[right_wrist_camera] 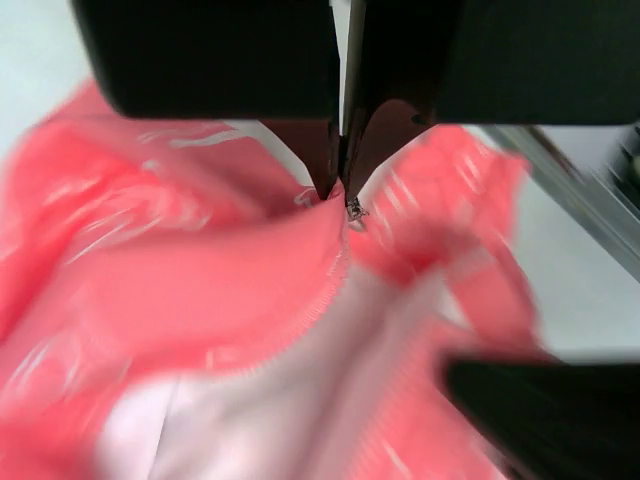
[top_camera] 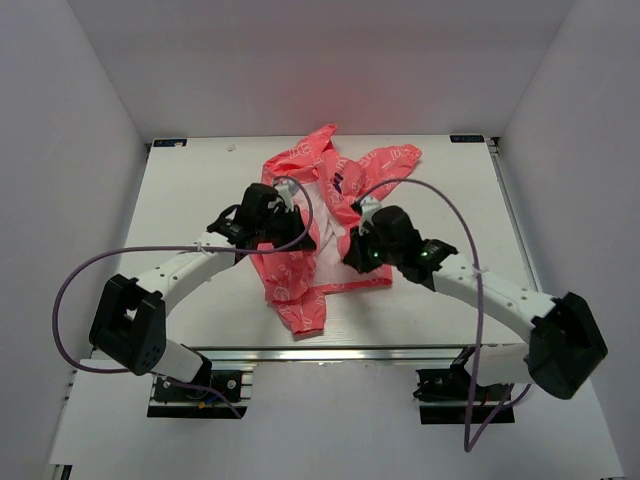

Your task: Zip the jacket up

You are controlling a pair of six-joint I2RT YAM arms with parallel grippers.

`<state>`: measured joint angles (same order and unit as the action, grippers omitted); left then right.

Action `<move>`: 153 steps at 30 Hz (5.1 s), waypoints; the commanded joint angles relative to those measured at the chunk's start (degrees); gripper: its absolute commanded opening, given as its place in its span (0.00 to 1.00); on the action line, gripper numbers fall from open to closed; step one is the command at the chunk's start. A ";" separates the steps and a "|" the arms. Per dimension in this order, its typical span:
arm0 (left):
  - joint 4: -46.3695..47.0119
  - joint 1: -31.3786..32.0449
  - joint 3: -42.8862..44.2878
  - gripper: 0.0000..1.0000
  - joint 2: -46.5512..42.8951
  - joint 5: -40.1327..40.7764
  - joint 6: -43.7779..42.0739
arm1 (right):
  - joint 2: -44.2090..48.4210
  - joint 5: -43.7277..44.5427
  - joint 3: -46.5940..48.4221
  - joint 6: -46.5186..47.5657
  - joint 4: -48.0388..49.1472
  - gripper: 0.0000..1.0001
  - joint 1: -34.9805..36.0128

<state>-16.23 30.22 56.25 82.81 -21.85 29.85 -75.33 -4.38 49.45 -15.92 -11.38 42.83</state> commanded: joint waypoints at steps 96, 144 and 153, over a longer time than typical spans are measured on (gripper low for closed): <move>45.06 0.54 -5.01 0.00 -6.69 -12.17 13.66 | -0.52 -30.42 -10.87 -40.15 78.34 0.00 -18.75; 41.52 1.52 -7.55 0.40 -9.42 -15.24 10.31 | 0.01 -37.28 -2.78 -30.75 55.59 0.00 -17.69; 50.49 -0.07 -10.01 0.44 -7.92 -17.97 15.06 | 0.10 -36.75 -2.96 -30.05 53.48 0.00 -17.34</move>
<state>27.99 30.52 47.13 75.42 -37.82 42.57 -76.86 -41.89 44.38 -47.53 42.41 25.17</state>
